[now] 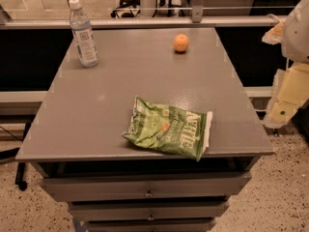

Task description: Move orange near green jalapeno chip bag

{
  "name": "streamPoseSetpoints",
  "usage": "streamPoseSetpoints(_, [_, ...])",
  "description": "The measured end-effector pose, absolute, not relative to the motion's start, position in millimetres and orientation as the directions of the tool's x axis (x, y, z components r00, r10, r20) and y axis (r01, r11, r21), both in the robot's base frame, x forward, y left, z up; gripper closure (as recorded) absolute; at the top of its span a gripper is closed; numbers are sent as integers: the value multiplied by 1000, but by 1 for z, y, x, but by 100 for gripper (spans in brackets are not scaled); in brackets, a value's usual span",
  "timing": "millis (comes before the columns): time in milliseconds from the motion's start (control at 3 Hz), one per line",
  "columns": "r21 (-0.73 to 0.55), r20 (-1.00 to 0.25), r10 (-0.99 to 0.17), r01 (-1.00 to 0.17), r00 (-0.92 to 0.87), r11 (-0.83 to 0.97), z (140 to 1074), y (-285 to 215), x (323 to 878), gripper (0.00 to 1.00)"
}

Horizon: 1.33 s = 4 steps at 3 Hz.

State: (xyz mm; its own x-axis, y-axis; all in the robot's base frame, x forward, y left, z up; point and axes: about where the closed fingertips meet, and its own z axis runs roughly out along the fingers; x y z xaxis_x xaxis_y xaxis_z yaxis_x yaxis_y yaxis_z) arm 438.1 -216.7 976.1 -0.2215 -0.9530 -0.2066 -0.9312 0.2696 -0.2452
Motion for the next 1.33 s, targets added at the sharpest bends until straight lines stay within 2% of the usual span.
streamPoseSetpoints(333, [-258, -218, -951, -927, -218, 272, 977, -216, 441, 0])
streamPoseSetpoints(667, [-274, -297, -929, -912, -221, 305, 964, -214, 472, 0])
streamPoseSetpoints(1333, [-303, -560, -802, -850, -208, 432, 935, -191, 602, 0])
